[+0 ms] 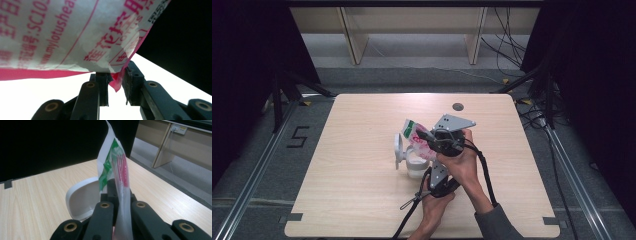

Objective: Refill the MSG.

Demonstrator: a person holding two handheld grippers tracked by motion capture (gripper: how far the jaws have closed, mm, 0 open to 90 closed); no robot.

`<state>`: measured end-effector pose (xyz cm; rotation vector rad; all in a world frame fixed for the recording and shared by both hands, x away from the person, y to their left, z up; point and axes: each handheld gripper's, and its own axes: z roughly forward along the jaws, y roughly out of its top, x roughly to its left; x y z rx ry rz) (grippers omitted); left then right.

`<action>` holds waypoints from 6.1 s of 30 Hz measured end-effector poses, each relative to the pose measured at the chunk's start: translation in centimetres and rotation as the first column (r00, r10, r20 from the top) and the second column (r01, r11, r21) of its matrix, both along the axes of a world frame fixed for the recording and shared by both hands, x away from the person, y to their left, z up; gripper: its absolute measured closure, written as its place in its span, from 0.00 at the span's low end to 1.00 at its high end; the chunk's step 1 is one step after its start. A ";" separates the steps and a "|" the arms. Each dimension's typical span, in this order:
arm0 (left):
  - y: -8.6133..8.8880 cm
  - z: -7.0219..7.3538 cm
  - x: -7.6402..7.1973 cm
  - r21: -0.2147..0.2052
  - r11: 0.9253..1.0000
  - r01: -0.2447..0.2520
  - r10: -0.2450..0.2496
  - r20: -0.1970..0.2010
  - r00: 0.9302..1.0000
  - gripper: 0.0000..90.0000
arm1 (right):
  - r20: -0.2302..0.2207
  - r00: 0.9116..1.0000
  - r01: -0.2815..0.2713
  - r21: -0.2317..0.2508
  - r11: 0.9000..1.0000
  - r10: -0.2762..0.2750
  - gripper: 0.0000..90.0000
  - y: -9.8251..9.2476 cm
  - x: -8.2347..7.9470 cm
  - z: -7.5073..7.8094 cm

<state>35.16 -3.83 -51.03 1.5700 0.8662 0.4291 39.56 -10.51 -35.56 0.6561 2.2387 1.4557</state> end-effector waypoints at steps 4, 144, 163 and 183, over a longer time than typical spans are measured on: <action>-0.3 -0.1 0.0 -0.058 0.998 -0.012 0.012 -0.004 1.000 0.83 | -0.009 1.000 0.001 0.009 1.000 -0.001 1.00 -0.1 -0.1 0.0; 10.0 0.8 -3.8 0.114 0.992 -0.052 0.051 0.018 0.999 0.44 | -0.150 0.965 0.242 0.172 0.955 -0.217 1.00 -17.7 -3.6 -6.3; 10.3 0.7 -3.7 0.128 0.991 -0.049 0.048 0.010 0.999 0.41 | -0.182 0.928 0.347 0.096 0.933 -0.326 1.00 -19.0 -2.9 -8.3; 10.3 0.8 -3.6 0.137 0.990 -0.028 0.028 0.003 1.000 0.39 | -0.199 0.890 0.429 0.067 0.901 -0.410 0.96 -19.5 -1.3 -9.5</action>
